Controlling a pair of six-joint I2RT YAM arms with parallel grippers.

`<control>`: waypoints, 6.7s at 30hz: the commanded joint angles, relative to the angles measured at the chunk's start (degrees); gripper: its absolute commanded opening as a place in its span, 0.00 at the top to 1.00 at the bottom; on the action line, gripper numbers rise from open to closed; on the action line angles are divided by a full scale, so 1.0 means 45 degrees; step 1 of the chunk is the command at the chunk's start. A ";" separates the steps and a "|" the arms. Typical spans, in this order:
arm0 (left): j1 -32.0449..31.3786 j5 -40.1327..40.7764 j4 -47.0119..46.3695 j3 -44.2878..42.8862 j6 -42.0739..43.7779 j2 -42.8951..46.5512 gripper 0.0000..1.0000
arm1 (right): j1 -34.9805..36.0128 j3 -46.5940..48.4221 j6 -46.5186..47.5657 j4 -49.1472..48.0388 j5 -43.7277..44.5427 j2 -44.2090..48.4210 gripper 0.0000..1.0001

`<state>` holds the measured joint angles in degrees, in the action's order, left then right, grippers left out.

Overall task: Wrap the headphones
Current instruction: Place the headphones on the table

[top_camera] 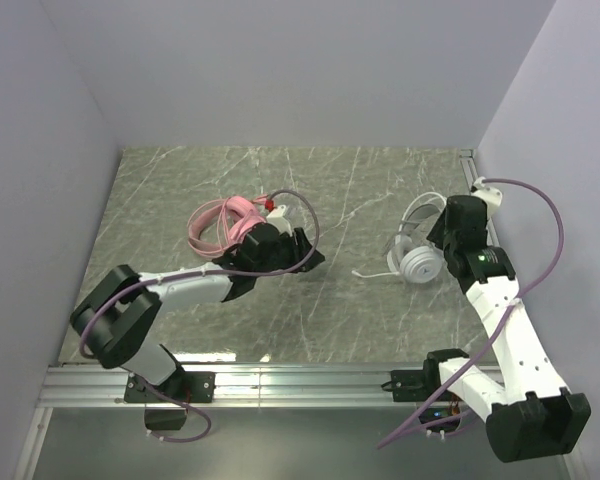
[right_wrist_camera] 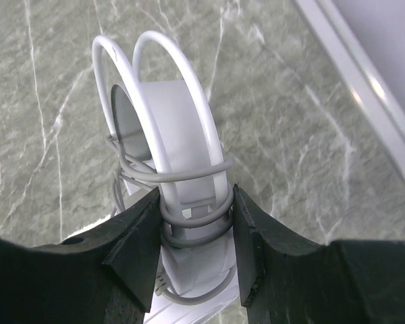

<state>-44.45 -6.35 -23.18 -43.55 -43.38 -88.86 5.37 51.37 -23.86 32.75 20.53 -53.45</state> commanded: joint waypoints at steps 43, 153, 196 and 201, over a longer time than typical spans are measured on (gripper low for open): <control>-0.1627 -0.0015 -0.2604 -0.8367 -0.2822 -0.9314 0.69 | -0.0177 0.1669 0.1044 -0.0775 0.0065 -0.1598 0.82; -0.1510 -0.1050 -0.3619 -0.9618 -0.5381 -1.2226 0.76 | 0.3768 1.0653 0.1474 0.8053 0.1981 -0.9429 0.89; 0.0052 -0.5209 -0.3499 -1.1983 -0.5848 -1.4531 0.73 | 0.6171 0.4717 0.1455 0.3678 0.3463 -0.5388 1.00; 0.0462 -0.5756 -0.5746 -1.1261 -0.7235 -1.4628 0.73 | 0.6171 0.4521 0.0693 0.4030 0.3718 -0.5173 1.00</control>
<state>-44.93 -31.53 -46.81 -97.08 -74.56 -150.89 32.01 72.49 -17.82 51.13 39.62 -78.72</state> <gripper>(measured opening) 0.268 0.477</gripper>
